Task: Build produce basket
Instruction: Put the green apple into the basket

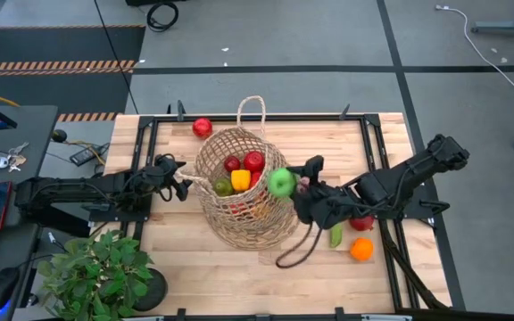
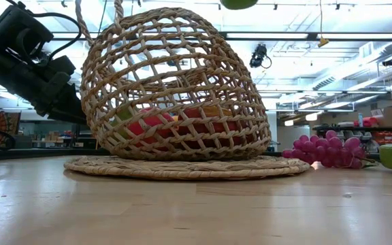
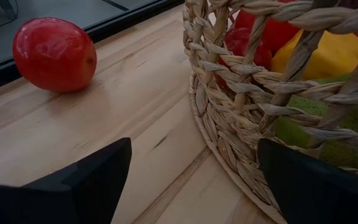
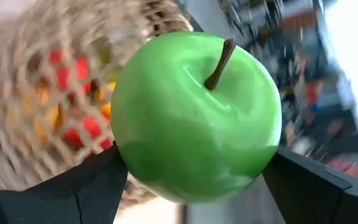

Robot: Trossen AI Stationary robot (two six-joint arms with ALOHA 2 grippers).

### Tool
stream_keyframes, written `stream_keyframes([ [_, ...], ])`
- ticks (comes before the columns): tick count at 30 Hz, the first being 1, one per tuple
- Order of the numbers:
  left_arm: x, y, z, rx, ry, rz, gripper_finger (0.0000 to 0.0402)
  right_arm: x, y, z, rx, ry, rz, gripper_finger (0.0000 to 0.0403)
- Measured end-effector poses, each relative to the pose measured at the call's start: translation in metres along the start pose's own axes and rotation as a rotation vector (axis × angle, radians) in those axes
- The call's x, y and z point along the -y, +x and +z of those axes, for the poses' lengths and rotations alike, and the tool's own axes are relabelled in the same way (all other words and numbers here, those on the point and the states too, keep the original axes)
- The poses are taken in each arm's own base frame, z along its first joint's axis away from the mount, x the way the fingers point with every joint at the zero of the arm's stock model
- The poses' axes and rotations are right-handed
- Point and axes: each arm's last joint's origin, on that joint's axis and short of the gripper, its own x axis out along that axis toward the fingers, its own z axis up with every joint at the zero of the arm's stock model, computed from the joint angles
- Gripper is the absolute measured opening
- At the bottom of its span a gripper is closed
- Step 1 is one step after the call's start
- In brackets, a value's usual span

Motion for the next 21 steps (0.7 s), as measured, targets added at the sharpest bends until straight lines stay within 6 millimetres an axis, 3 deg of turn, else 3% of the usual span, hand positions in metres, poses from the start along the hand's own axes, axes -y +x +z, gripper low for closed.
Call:
stream_keyframes([
  [7, 0.0, 0.0, 0.0, 0.0, 0.0, 0.0, 0.0357, 0.008, 0.01, -0.003, -0.023, 0.613, -0.023, 0.0349],
  [10, 0.0, 0.0, 0.0, 0.0, 0.0, 0.0, 0.0357, 0.009, 0.014, -0.004, -0.035, 0.813, 0.054, 0.0349],
  [15, 0.0, 0.0, 0.0, 0.0, 0.0, 0.0, 0.0357, 0.009, 0.02, -0.003, -0.076, 1.025, 0.279, 0.0349],
  [21, 0.0, 0.0, 0.0, 0.0, 0.0, 0.0, 0.0357, 0.008, 0.021, 0.003, -0.078, 1.122, 0.527, 0.0349],
])
